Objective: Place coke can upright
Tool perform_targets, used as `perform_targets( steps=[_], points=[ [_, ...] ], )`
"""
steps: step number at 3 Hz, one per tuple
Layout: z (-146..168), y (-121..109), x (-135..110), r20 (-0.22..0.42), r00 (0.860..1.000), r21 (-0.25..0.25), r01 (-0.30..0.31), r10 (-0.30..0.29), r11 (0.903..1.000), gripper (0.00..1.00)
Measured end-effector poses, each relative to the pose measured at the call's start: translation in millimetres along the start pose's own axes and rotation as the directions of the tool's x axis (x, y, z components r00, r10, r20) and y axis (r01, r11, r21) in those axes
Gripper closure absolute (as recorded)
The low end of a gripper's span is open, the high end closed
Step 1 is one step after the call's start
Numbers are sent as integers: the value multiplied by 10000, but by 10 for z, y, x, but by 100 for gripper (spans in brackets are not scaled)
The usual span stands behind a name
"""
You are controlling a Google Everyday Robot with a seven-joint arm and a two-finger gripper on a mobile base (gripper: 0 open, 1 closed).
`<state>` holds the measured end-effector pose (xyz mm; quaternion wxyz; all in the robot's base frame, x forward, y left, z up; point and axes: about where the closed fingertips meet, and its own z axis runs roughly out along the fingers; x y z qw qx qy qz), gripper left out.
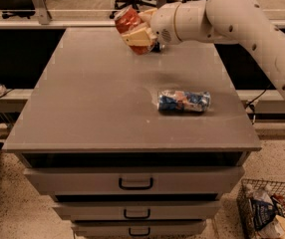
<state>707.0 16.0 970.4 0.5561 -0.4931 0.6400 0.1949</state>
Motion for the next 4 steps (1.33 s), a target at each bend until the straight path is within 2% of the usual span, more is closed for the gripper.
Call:
perform_targets(
  steps=[1, 2, 3, 4],
  points=[
    [-89, -56, 127, 192, 9993, 23, -326, 326, 9995, 100],
    [-425, -225, 521, 149, 9961, 146, -866, 864, 9961, 100],
    [-611, -244, 841, 440, 9855, 91, -1643, 1638, 9864, 100],
    [-683, -251, 1082, 1275, 9633, 59, -2389, 2362, 9710, 100]
  ],
)
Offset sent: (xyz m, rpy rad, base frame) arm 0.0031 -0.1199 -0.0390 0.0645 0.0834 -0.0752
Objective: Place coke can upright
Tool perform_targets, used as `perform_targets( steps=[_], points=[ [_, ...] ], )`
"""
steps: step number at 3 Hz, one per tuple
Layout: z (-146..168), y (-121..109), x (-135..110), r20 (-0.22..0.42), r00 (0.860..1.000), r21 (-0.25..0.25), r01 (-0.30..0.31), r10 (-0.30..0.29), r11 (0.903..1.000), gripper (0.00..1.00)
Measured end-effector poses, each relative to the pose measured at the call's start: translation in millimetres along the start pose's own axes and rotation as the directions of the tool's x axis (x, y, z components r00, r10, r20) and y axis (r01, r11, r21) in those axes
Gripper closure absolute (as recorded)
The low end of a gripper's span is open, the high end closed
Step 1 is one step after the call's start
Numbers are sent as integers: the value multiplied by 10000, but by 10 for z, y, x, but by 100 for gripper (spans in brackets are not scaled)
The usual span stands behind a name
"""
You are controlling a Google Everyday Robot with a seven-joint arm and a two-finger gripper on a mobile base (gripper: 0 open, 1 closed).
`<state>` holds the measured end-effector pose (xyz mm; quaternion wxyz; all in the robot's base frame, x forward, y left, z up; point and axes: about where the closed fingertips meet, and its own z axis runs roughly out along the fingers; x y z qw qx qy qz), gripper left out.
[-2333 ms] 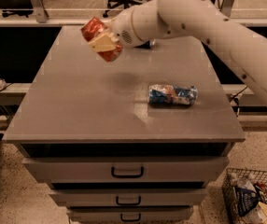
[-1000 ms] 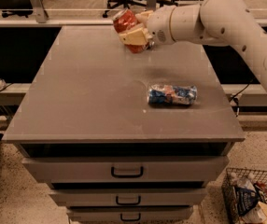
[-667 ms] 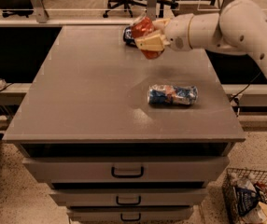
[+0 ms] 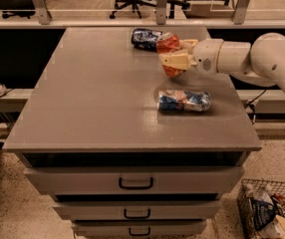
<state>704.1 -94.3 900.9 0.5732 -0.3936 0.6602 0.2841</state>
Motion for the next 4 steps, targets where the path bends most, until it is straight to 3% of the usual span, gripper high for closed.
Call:
perform_targets(
  steps=[1, 2, 4],
  points=[
    [-86, -74, 111, 750, 9967, -32, -300, 302, 9995, 85],
    [-200, -149, 198, 1172, 9930, -298, -85, 119, 9995, 61],
    [-374, -112, 327, 1509, 9885, -746, -6, 119, 9972, 16]
  ],
)
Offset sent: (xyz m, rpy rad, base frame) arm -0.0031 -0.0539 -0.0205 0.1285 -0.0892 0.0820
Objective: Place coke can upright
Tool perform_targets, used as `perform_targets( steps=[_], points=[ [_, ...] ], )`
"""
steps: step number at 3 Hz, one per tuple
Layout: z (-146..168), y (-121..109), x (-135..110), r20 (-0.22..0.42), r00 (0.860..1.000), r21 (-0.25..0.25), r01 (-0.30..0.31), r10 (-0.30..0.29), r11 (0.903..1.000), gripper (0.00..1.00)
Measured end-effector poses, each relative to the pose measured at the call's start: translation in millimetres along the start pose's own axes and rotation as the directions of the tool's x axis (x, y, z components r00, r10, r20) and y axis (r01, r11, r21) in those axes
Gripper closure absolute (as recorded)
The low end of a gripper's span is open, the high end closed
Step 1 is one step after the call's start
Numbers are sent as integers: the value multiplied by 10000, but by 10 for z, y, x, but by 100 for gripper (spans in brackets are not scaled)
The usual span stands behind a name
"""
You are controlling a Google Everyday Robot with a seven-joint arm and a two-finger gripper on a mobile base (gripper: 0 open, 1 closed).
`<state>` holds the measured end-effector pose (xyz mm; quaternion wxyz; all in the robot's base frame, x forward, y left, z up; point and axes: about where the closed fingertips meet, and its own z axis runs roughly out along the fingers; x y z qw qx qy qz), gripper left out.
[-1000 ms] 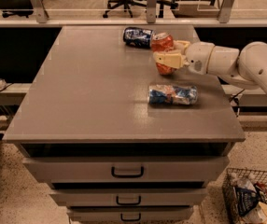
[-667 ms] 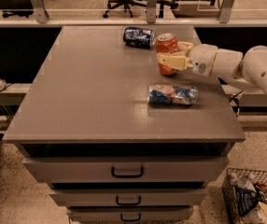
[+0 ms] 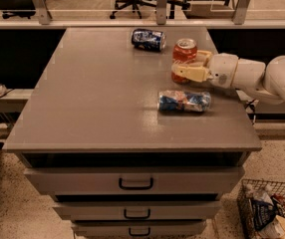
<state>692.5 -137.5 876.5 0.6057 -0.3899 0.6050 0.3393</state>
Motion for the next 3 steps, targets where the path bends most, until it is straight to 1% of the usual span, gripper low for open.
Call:
perform_targets(
  steps=[1, 2, 3],
  points=[
    [-79, -6, -19, -53, 9999, -144, 126, -127, 9998, 0],
    [-240, -73, -140, -438, 9983, -209, 374, -383, 9991, 0],
    [-679, -202, -457, -1128, 9901, 91, 848, -833, 9964, 0]
  ],
)
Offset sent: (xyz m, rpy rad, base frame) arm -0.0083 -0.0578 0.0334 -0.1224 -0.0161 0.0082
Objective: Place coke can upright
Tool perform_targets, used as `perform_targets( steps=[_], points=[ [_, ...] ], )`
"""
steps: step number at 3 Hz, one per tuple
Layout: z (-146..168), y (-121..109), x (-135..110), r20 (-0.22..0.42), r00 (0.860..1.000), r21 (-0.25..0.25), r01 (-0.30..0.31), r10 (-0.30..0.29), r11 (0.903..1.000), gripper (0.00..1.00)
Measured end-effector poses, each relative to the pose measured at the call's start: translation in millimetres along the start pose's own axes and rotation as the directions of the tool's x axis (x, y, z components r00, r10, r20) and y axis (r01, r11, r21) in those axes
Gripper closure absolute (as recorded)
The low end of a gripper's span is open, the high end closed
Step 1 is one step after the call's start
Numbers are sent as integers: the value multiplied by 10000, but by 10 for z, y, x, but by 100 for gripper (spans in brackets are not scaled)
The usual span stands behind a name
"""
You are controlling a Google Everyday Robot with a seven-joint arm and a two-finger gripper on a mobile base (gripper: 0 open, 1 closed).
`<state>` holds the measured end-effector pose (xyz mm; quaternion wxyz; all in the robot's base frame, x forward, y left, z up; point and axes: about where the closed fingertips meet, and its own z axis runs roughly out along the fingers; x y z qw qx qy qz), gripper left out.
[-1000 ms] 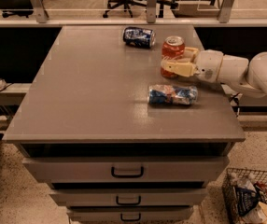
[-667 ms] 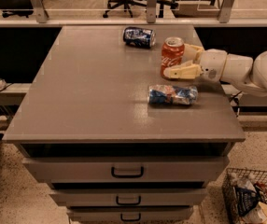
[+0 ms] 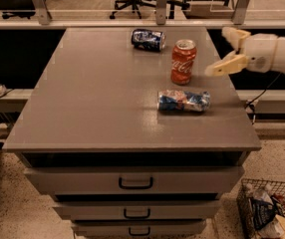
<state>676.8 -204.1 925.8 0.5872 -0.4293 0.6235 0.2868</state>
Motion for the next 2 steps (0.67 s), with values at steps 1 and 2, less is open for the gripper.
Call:
perform_targets(
  steps=[1, 2],
  points=[
    [-650, -116, -440, -674, 9964, 888, 568, -509, 9944, 0],
    [-600, -114, -445, -632, 9966, 827, 577, -526, 9949, 0]
  ],
)
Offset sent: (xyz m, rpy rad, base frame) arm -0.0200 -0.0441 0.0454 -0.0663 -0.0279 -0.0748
